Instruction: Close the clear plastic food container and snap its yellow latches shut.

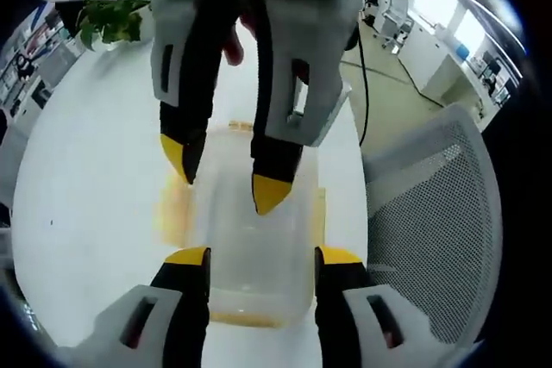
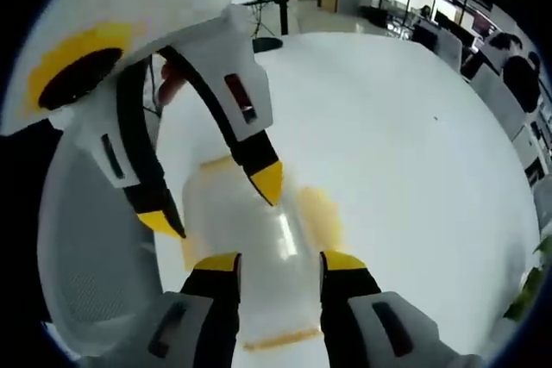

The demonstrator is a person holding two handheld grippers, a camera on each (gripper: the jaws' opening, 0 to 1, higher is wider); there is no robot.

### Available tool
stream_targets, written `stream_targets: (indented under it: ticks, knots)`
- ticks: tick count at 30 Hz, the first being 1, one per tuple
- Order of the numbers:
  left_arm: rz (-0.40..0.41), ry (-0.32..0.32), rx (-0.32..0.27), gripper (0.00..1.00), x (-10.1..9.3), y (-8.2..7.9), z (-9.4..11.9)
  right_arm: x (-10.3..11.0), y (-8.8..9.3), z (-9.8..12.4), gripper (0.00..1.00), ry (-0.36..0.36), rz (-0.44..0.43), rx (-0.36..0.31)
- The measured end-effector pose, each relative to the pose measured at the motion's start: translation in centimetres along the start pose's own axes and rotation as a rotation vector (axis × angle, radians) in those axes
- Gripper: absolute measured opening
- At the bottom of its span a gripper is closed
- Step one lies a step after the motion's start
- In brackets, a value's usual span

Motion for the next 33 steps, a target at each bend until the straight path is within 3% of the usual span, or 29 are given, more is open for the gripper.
stream_targets:
  ticks: [10,15,26,33]
  knots:
    - [-0.01,-0.019,-0.001,0.48,-0.1,0.1,0.0,-1.0,0.2,-0.8,0.43,-0.073,-0.054,0.01]
    - [0.004,-0.028,-0.026,0.48,-0.3,0.2,0.0,-1.0,0.0,-0.9,0.42,-0.106,-0.018,0.052]
    - [0.053,0.013,-0.019,0.57,-0.6,-0.3,0.0,-1.3,-0.3,-0.6,0.42,-0.165,0.037,0.146]
    - [-0.008,-0.023,0.045,0.6,-1.3,-0.5,-0.4,-1.6,-0.6,-0.9,0.42,-0.203,0.054,0.182]
Point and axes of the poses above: the point that each gripper's makers call its tool centre point, and the gripper's own axes: z roughly backward along the fingers, x roughly to its left, y roughly out of its underside, the point moved 6 cm from there along z, roughly backward along the fingers, and after that the axes turned 8 degrees about -z, right-handed, at the moved point
